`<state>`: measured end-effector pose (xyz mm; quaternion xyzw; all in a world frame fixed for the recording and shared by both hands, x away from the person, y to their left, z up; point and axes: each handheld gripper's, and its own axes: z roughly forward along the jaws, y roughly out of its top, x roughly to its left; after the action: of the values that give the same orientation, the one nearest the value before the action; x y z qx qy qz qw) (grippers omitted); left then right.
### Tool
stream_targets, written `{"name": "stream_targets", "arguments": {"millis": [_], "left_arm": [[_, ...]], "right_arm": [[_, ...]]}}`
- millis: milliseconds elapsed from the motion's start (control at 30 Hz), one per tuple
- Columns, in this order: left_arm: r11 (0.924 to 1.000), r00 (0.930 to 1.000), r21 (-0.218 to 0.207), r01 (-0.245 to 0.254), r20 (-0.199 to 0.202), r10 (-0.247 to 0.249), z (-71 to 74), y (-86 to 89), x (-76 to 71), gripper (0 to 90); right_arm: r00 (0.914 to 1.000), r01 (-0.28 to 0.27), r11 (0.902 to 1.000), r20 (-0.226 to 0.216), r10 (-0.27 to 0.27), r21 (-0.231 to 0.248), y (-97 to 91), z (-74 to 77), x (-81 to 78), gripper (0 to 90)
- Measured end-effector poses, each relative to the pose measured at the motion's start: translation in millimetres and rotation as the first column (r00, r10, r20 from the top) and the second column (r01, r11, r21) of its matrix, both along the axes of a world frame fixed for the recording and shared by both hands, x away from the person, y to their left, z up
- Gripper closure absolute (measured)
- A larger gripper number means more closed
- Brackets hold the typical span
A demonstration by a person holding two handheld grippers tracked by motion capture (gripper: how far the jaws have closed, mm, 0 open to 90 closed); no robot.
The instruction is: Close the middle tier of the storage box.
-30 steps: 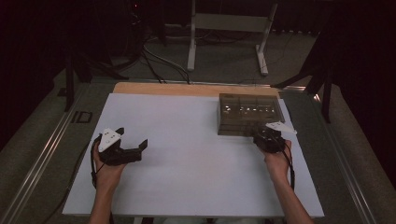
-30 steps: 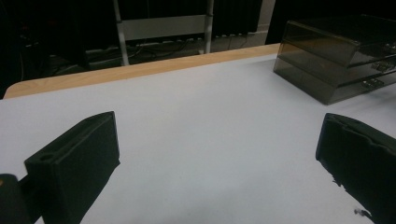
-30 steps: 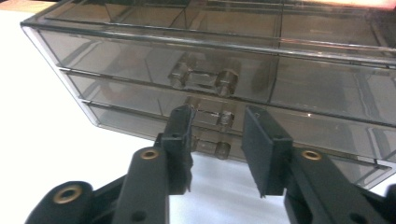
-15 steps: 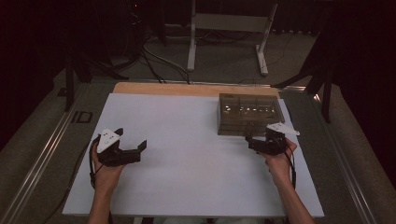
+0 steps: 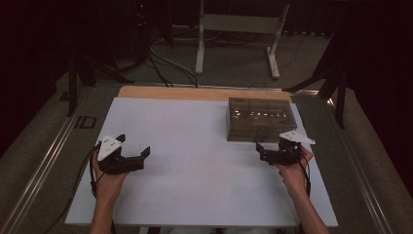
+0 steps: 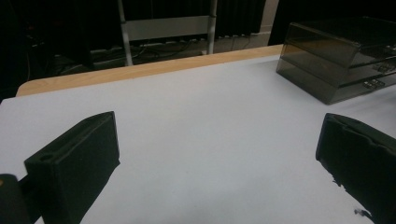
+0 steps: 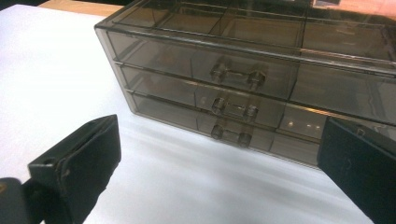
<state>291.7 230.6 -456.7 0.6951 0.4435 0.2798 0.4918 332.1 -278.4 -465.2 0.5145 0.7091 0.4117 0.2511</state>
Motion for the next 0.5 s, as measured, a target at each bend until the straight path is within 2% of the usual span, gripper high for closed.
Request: {"name": "stream_targets", "arguments": {"millis": [500], "left_arm": [[1.0, 1.0, 0.004, -0.001, -0.009, 0.001, -0.3, 5.6, -3.4, 1.0]], "right_arm": [[0.9985, -0.024, 0.9994, 0.05, 0.022, 0.026, -6.6, 12.2, -18.9, 0.2]]}}
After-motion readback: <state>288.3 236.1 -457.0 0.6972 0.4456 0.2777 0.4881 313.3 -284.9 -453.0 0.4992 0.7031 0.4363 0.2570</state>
